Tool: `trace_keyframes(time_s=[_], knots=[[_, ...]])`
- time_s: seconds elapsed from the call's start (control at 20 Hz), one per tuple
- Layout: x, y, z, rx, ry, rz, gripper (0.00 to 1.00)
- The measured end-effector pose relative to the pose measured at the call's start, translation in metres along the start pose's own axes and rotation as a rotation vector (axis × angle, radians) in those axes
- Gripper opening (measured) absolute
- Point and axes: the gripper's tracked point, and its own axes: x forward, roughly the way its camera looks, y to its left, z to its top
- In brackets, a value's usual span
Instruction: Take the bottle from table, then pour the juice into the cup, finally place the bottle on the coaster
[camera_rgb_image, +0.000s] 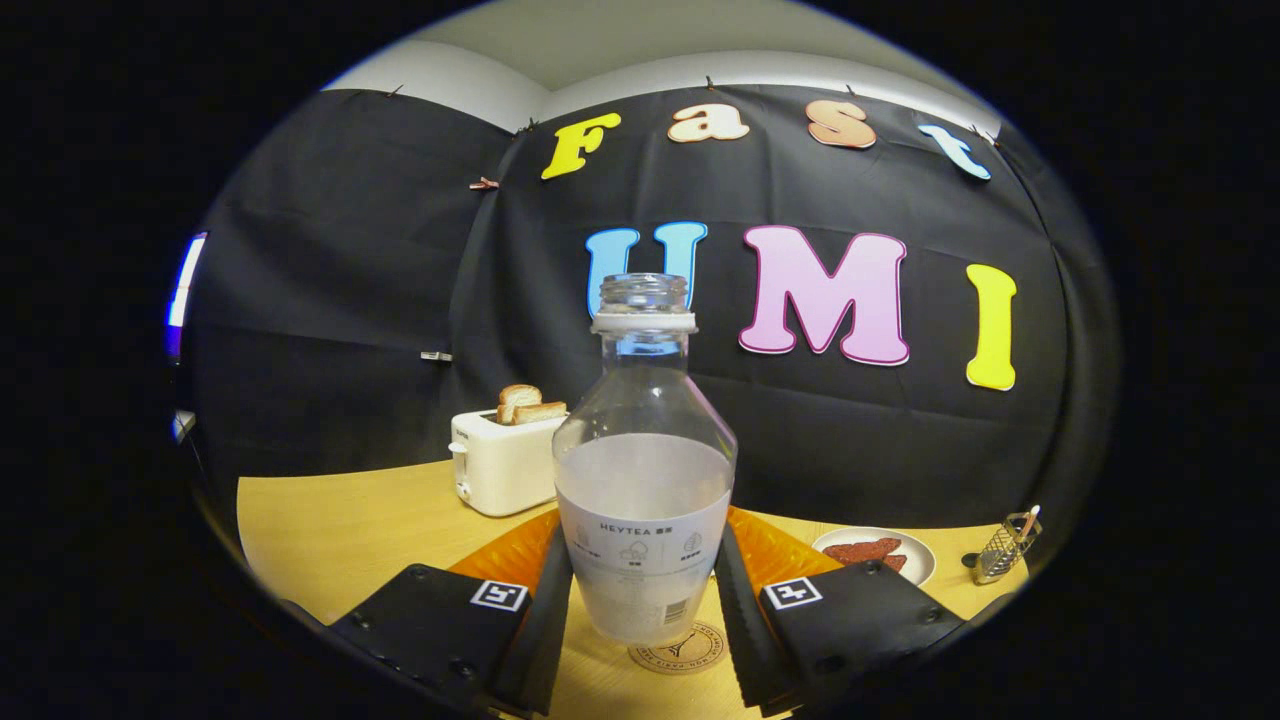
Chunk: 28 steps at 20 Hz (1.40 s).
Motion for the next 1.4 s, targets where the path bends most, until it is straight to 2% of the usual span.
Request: trace_keyframes(time_s=[0.25,0.5,0.85,1.4], knots=[[0.015,-0.025,-0.044,0.006,0.041,-0.059,0.70],[0.028,-0.042,-0.087,0.012,0.103,-0.079,0.71],[0.034,-0.053,-0.101,0.038,0.115,-0.099,0.72],[0.037,-0.050,-0.113,0.048,0.141,-0.077,0.76]])
